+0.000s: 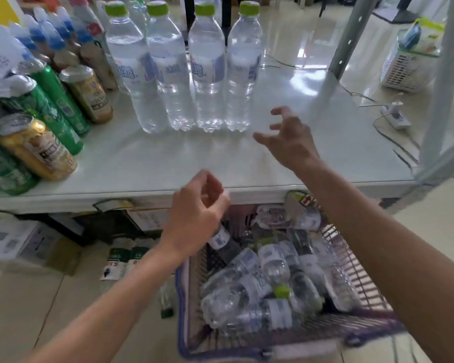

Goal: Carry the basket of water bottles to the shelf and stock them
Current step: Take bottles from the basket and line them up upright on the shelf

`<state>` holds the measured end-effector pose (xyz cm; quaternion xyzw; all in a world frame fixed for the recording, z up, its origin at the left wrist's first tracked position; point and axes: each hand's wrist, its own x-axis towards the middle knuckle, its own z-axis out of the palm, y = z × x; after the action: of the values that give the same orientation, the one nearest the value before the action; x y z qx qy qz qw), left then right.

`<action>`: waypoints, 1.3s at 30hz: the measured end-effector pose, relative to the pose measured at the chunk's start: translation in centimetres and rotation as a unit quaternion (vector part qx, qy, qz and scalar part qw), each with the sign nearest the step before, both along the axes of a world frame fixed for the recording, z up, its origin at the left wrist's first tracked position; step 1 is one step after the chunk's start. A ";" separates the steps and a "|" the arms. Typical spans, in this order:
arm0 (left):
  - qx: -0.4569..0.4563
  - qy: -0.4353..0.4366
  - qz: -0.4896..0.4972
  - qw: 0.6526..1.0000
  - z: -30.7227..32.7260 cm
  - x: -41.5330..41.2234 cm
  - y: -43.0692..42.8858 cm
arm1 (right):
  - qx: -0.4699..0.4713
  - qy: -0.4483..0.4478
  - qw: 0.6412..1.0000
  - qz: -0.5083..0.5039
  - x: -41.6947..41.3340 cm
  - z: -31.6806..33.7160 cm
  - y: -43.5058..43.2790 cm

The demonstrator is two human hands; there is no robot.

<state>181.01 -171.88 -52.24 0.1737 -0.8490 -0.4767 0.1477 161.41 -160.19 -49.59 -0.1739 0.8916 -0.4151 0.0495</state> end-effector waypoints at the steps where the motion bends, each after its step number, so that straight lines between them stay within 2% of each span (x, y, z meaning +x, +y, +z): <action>1: -0.006 -0.059 -0.070 0.996 -0.6 1.5 1.2 | -0.023 0.048 0.998 -0.016 2.0 0.3 1.9; 3: -0.066 -0.209 -0.197 0.956 -2.3 2.9 2.9 | -0.076 0.117 0.990 -0.001 6.5 0.2 5.8; 5: -0.167 -0.328 -0.272 0.889 -5.1 3.3 3.8 | -0.082 0.151 0.983 0.065 9.3 -1.6 9.3; 7: -0.239 -0.400 -0.299 0.833 -8.2 3.3 4.4 | -0.024 0.169 0.972 0.160 10.3 -3.8 11.7; 9: -0.244 -0.432 -0.321 0.807 -11.3 3.2 5.1 | 0.036 0.150 0.961 0.228 9.5 -5.8 12.4; 12: -0.234 -0.445 -0.312 0.806 -13.8 2.6 6.3 | 0.169 0.096 0.943 0.270 7.5 -9.5 11.5; 14: -0.284 -0.431 -0.309 0.798 -14.8 2.5 7.5 | 0.311 0.061 0.898 0.305 6.9 -13.7 11.6; 16: -0.342 -0.419 -0.309 0.782 -15.7 2.4 8.5 | 0.383 0.105 0.853 0.338 6.7 -17.6 11.3; 20: -0.335 -0.419 -0.304 0.788 -15.9 1.7 8.8 | 0.394 0.206 0.787 0.428 5.9 -19.7 10.3; 23: -0.293 -0.434 -0.309 0.794 -14.5 0.9 8.5 | 0.365 0.234 0.772 0.464 5.2 -19.5 10.3; 27: -0.236 -0.446 -0.332 0.797 -10.8 0.6 6.9 | 0.340 0.216 0.794 0.456 5.3 -17.9 10.5; 30: -0.180 -0.437 -0.310 0.825 -7.4 1.3 5.1 | 0.305 0.203 0.819 0.441 6.8 -14.4 10.4; 33: -0.086 -0.377 -0.327 0.862 -4.5 1.5 3.1 | 0.230 0.093 0.870 0.426 7.9 -10.1 10.9; 36: 0.064 -0.288 -0.414 0.861 -2.1 1.2 1.5 | 0.122 0.053 0.903 0.408 8.3 -6.4 11.6; 39: 0.147 -0.228 -0.419 0.867 0.5 0.6 0.1 | 0.019 0.011 0.933 0.360 8.1 -3.0 12.4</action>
<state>181.63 -171.79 -51.70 -0.0746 -0.7723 -0.5600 -0.2907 169.56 -147.79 -52.62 -0.4866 0.7777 -0.3503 0.1891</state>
